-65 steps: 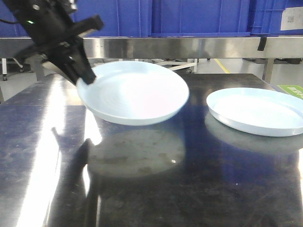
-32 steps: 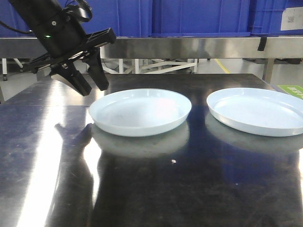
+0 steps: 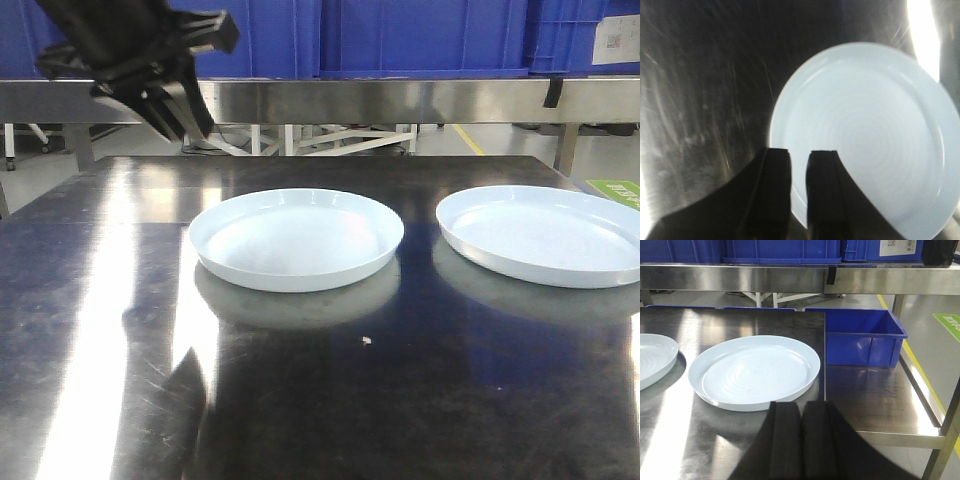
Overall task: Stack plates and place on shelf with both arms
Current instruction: 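Open the left gripper and raise it away from the plate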
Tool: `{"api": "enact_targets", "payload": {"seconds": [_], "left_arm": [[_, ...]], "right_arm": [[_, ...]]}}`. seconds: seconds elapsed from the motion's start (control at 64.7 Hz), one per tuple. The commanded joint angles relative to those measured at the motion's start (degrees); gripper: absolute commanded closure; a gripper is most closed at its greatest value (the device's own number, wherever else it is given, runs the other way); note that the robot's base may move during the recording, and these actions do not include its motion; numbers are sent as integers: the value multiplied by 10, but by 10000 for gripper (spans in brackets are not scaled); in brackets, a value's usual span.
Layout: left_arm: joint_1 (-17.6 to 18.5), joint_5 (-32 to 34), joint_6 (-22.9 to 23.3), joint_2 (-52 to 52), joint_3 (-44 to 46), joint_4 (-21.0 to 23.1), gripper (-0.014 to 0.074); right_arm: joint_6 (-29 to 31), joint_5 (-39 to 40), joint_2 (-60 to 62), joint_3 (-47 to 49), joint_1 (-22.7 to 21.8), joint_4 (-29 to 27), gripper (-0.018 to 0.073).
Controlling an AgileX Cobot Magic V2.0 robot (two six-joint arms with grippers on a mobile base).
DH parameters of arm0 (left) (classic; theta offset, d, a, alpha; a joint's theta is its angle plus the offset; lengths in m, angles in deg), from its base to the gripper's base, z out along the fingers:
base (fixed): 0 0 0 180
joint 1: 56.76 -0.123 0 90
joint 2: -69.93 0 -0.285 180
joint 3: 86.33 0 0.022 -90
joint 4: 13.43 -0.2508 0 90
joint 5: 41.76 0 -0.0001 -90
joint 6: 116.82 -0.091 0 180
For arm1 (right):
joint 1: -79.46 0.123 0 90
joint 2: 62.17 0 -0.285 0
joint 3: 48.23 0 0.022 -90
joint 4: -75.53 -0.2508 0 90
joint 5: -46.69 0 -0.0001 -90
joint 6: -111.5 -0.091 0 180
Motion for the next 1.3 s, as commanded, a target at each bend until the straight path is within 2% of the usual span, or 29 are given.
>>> {"api": "enact_targets", "payload": {"seconds": [0.0,0.309,0.433,0.51,0.633,0.726,0.881,1.097,1.282], "left_arm": [[5,105,5,-73,-42,3,512],[2,383,1,-287,-292,-7,514],[1,443,-51,-381,-386,-18,514],[1,459,-69,-437,-435,-18,514],[1,471,-69,-520,-489,-18,514],[-12,470,-69,-571,-523,-18,514],[-63,465,-69,-627,-564,-17,514],[-143,443,-69,-647,-566,-15,514],[-172,410,-69,-647,-561,-15,514]], "right_arm": [[6,54,10,1,-2,1,503],[6,54,10,1,-2,1,503],[6,54,10,1,-2,1,503],[6,54,10,1,-2,1,503],[6,54,10,1,-2,1,503],[6,54,10,1,-2,1,503],[6,54,10,1,-2,1,503],[6,54,10,1,-2,1,503],[6,54,10,1,-2,1,503]]}}
